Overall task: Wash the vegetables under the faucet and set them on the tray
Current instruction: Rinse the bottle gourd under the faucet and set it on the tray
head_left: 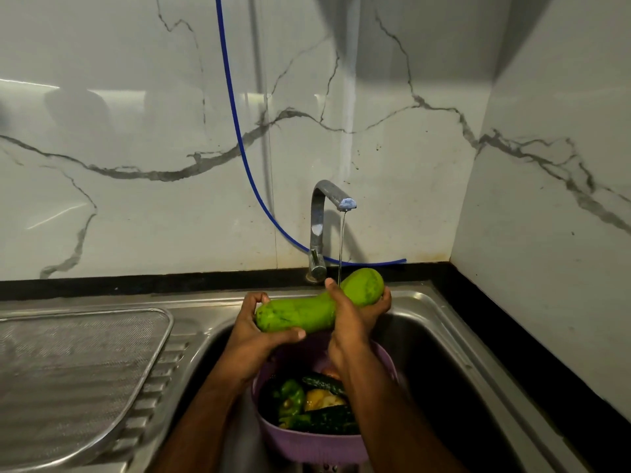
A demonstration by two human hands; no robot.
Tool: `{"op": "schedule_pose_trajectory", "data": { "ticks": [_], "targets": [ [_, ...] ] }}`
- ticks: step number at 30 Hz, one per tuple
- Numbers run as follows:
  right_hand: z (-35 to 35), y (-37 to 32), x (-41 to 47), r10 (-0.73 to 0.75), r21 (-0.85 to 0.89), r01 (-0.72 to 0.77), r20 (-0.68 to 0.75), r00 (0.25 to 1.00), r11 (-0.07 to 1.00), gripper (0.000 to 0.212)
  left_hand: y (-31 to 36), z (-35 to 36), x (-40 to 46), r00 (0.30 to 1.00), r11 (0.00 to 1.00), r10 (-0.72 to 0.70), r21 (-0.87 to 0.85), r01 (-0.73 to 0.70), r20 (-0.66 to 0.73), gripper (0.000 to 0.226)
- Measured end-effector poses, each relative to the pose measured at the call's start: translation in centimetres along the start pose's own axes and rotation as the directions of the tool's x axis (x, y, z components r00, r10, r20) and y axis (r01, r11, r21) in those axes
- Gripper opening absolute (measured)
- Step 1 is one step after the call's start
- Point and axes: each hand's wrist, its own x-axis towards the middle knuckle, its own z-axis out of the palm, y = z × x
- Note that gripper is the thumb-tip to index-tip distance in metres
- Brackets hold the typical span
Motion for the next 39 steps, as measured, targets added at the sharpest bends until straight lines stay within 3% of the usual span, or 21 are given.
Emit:
{"op": "schedule_pose_trajectory", "data": {
  "ticks": [3,5,7,9,12,15,17,20,23,26,28,30,33,36,39],
  "targets": [
    [-0.2,-0.2,1.0,0.060,0.082,-0.053,-0.086,0.995,0.995,0.099,0.0,-0.6,-0.2,0.987,0.956,0.113,0.257,-0.138,0.110,0.074],
    [-0.5,-0.1,1.4,0.092,0.111,-0.079,-0.120,0.988,0.991,0.097,-0.2,-0.3,-0.5,0.984,0.959,0.088,0.254,-0.126,0.156,0.071],
    [-1.0,-0.1,1.9,0.092,0.149,-0.072,-0.131,0.987,0.986,0.093,-0.1,0.2,-0.5,0.986,0.997,-0.041,0.072,0.030,0.162,0.059],
    [-1.4,-0.7,2.3,0.110,0.226,-0.087,-0.093,0.990,0.970,0.086,0.4,0.5,-0.4,0.949,0.962,-0.236,-0.092,0.259,0.207,0.054],
    [-1.6,-1.3,2.4,0.149,0.293,-0.157,0.049,0.988,0.943,0.064,1.2,0.5,-0.3,0.841,0.891,-0.438,0.031,0.453,0.318,0.065],
    [-1.4,-0.9,2.1,0.141,0.076,-0.152,0.132,0.981,0.985,0.062,0.5,1.1,-0.4,0.805,0.887,-0.460,0.152,0.436,0.373,0.059],
    [-1.3,-0.1,1.9,0.094,-0.129,-0.076,0.138,0.986,0.989,0.072,-0.2,1.4,-0.5,0.832,0.903,-0.424,0.238,0.357,0.358,0.065],
    [-1.0,1.5,1.2,-0.070,-0.357,0.113,0.130,0.989,0.927,0.105,-1.5,1.2,0.0,0.949,0.902,-0.247,0.403,0.152,0.195,0.074],
    [-0.4,2.0,0.5,-0.164,-0.408,0.180,0.075,0.984,0.895,0.129,-1.7,0.5,0.3,0.996,0.659,-0.070,0.752,0.007,0.053,0.095],
    [-0.2,1.1,0.6,-0.107,-0.319,0.089,-0.041,0.993,0.944,0.118,-1.8,-0.1,0.7,0.996,0.466,0.089,0.885,-0.017,-0.028,0.096],
    [-0.5,0.4,1.4,0.041,-0.193,-0.057,-0.083,0.996,0.979,0.094,-2.3,-0.4,1.1,0.966,0.338,0.259,0.936,-0.095,0.005,0.079],
    [-1.0,-0.2,2.1,0.173,-0.036,-0.175,-0.058,0.983,0.984,0.073,-2.5,-0.4,1.2,0.943,0.229,0.330,0.966,-0.123,0.042,0.071],
    [-1.3,-0.8,2.3,0.273,0.079,-0.276,0.050,0.961,0.958,0.068,-2.6,-0.1,1.1,0.939,0.255,0.343,0.960,-0.119,0.025,0.077],
    [-2.0,-1.4,3.0,0.322,0.172,-0.343,0.136,0.937,0.924,0.069,-2.3,0.2,0.7,0.951,0.391,0.308,0.907,-0.157,0.032,0.078],
    [-2.9,-1.8,3.7,0.326,0.142,-0.354,0.188,0.927,0.924,0.066,-1.6,0.3,0.3,0.976,0.504,0.212,0.852,-0.144,0.040,0.078]
  ]
}}
